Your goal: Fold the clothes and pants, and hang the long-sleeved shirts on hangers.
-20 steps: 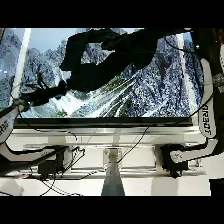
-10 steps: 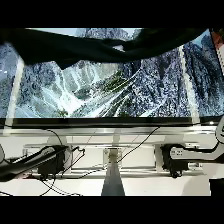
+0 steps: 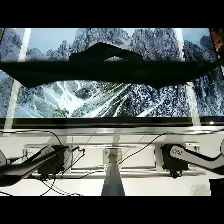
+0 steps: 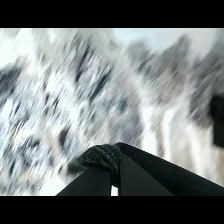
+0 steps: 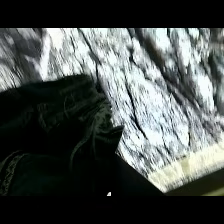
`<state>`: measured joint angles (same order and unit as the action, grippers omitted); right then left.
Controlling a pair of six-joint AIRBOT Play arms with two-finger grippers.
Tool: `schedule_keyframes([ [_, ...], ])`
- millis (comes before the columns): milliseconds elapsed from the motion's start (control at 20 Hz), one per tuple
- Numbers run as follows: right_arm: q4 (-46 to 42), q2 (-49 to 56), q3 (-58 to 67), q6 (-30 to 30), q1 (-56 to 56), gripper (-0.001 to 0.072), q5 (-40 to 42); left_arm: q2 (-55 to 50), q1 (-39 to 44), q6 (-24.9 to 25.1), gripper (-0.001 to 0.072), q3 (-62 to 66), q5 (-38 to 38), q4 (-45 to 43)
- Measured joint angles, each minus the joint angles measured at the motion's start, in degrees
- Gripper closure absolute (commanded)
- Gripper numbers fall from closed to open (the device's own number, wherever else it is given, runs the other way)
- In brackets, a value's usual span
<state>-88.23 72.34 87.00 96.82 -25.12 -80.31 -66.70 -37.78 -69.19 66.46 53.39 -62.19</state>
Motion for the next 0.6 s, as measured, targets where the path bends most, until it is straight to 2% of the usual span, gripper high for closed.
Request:
schedule_keyframes([
  [350, -1.01, -24.50, -36.63, -0.61, -0.57, 0.0667, 5.64, 0.07, -2.12, -1.62, 0.0687, -7.98, 4.09, -15.67],
  [600, -1.62, -34.62, -51.28, -1.60, -0.57, 0.0667, 2.47, -0.04, -2.38, -1.97, 0.0687, -9.16, 9.03, -26.34],
])
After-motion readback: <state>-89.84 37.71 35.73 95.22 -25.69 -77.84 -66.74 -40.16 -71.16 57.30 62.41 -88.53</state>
